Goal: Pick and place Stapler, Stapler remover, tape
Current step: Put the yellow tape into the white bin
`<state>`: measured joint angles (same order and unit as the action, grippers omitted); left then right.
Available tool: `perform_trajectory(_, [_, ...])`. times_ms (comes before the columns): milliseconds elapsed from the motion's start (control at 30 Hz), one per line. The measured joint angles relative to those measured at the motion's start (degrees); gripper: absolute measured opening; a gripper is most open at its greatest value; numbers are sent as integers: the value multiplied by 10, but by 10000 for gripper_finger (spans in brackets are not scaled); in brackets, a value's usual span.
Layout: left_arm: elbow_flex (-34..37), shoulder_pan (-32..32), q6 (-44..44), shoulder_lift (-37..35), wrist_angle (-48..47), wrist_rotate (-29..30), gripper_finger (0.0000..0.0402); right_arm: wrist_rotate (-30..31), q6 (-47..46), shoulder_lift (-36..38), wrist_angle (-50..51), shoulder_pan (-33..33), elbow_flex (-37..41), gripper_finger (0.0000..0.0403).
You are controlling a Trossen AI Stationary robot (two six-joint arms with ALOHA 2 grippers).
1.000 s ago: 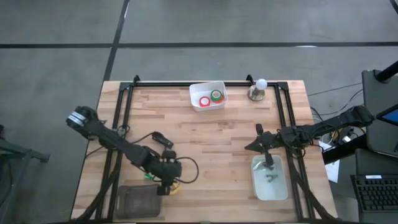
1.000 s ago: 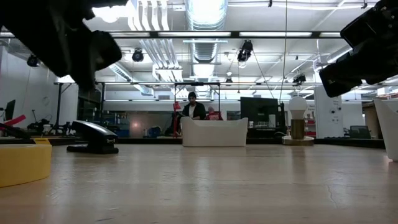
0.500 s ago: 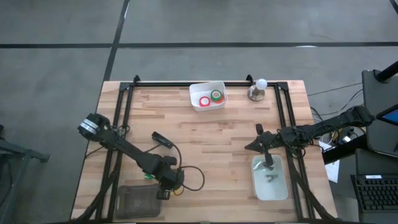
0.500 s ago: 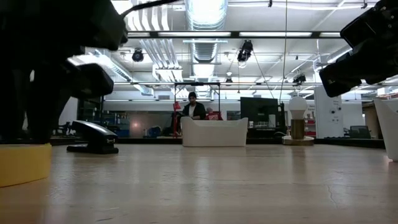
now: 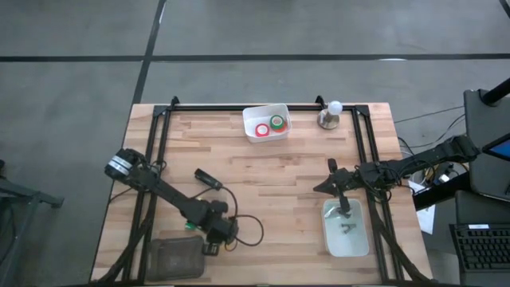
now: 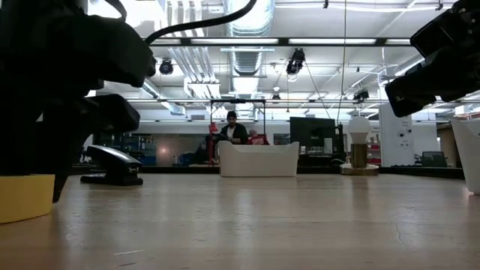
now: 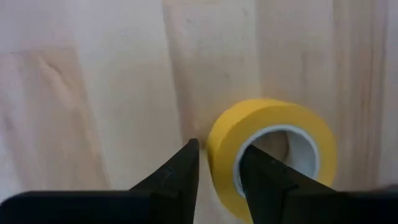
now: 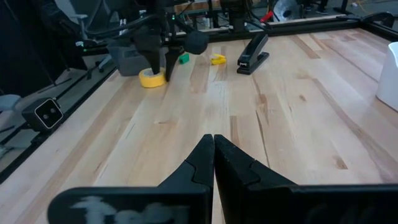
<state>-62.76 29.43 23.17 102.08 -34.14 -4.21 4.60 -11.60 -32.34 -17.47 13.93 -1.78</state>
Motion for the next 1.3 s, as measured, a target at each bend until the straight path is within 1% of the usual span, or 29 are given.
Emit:
perform_trajectory(100, [-3, -4, 8, 0, -1, 13, 94, 0, 0, 0, 0, 0, 0, 8])
perform_trajectory(233, [-15, -11, 9, 0, 0, 27, 54, 0, 0, 0, 0, 0, 0, 8])
perform_trajectory(300, [-23, -18, 12, 0, 0, 28, 40, 0, 0, 0, 0, 0, 0, 8])
perform_trajectory(467, [-54, -42, 13, 0, -5, 34, 40, 0, 0, 0, 0, 0, 0, 8])
perform_trajectory(533, [-69, -53, 11, 0, -13, 37, 50, 0, 0, 0, 0, 0, 0, 8])
perform_trajectory(667, [-105, -82, -9, -1, -51, 50, 68, 0, 2, 0, 0, 0, 0, 8])
perform_trajectory(767, [-141, -108, -27, -1, -82, 65, 60, 0, 3, 0, 0, 0, 0, 8])
perform_trajectory(900, [-191, -150, -56, -1, -125, 69, 41, 0, 3, 0, 0, 0, 0, 8])
perform_trajectory(1033, [-244, -194, -96, -1, -170, 71, 44, 0, 2, 0, 0, 0, 0, 8])
perform_trajectory(1200, [-302, -255, -147, -2, -210, 84, 63, 0, 2, 0, 0, 0, 0, 8])
perform_trajectory(1300, [-330, -298, -183, -2, -215, 97, 59, 0, 2, 0, 1, 0, 0, 8])
